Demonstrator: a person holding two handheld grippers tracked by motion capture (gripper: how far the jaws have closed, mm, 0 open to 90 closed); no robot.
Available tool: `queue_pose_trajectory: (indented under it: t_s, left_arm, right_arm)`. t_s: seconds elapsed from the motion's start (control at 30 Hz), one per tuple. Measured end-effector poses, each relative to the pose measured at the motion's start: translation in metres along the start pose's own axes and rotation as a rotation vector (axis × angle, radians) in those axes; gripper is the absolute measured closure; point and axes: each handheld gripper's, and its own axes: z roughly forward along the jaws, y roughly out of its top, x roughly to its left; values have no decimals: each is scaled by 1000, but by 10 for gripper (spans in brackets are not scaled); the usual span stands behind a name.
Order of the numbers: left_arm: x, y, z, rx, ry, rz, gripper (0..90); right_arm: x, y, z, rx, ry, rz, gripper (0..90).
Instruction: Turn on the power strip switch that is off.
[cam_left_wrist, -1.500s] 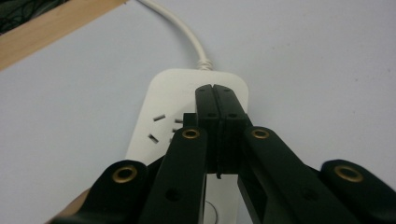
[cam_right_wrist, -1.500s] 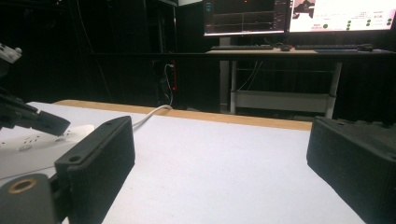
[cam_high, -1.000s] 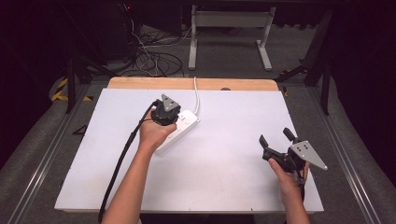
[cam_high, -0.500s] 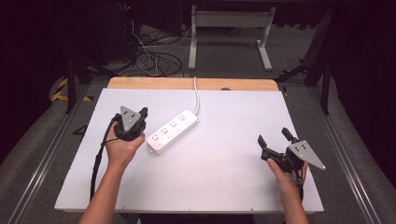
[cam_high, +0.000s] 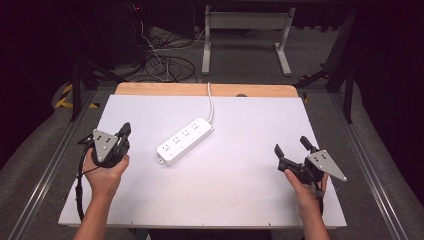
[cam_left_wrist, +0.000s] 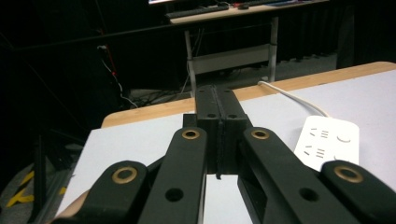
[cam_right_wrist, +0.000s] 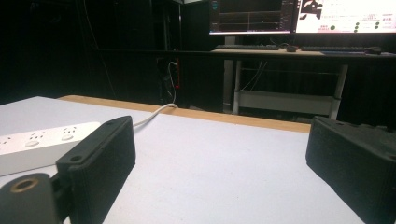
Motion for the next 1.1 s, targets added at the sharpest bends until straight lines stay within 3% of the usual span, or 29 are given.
queue_pose_trajectory:
  t_s: [0.13, 0.37, 0.6, 0.93, 1.0, 1.1]
  left_arm:
    - [3, -4, -16, -30, 23, -19, 897]
    - [7, -15, -33, -53, 66, -16, 882]
    - [14, -18, -37, -83, 89, -34, 870]
    - [14, -21, -33, -83, 90, -19, 859]
    - [15, -22, -33, -104, 100, -26, 835]
    - [18, -24, -30, -127, 101, -44, 696]
  right_arm:
    - [0, 0, 1, -2, 2, -2, 90]
    - [3, 1, 3, -1, 8, -1, 90]
    - [3, 1, 5, -2, 8, -8, 94]
    - [1, 1, 3, -7, 5, -4, 94]
    - [2, 1, 3, -5, 8, -5, 94]
    - [3, 1, 4, -1, 11, -11, 94]
